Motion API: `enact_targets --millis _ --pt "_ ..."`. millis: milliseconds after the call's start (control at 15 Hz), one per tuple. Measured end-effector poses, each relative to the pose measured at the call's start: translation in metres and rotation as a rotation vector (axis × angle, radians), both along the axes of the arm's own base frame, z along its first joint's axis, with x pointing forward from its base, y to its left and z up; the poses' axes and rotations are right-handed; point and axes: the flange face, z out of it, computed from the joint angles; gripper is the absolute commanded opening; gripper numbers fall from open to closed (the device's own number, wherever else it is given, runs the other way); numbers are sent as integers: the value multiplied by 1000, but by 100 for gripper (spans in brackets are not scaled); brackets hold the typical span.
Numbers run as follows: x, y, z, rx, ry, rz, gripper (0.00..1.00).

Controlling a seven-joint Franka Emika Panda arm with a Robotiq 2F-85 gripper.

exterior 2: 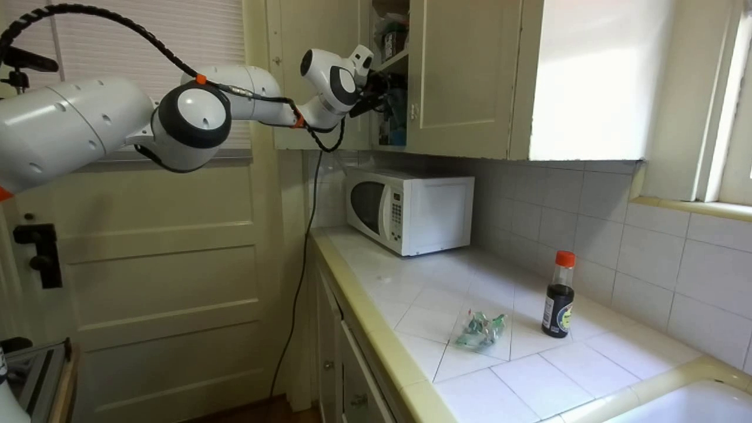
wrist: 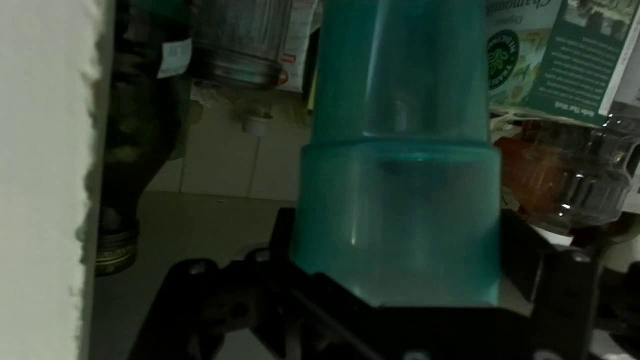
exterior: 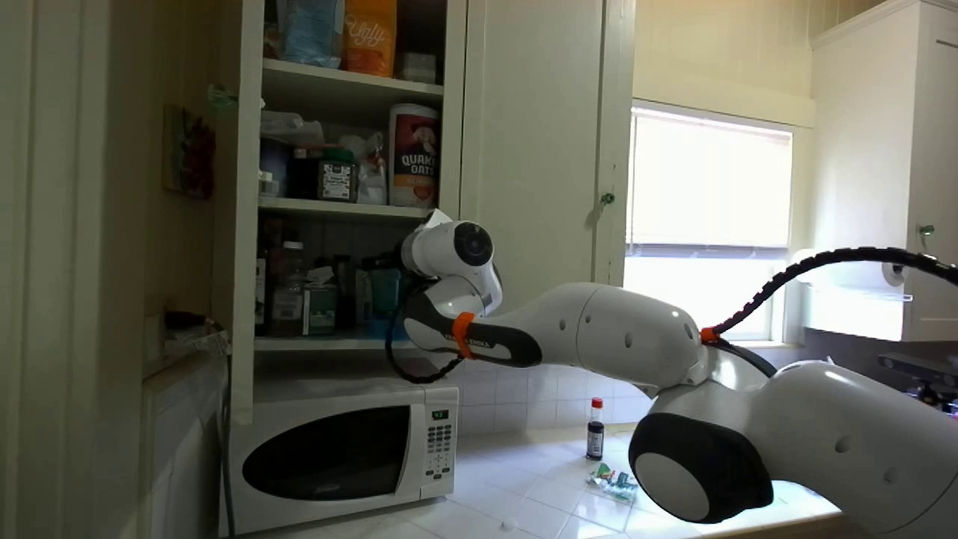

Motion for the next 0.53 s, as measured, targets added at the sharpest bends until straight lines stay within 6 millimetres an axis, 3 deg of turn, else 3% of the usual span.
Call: enact_targets --millis 267,533 --pt "2 9 -11 -11 15 -7 71" --pt "6 -4 -12 -23 -5 -71 71"
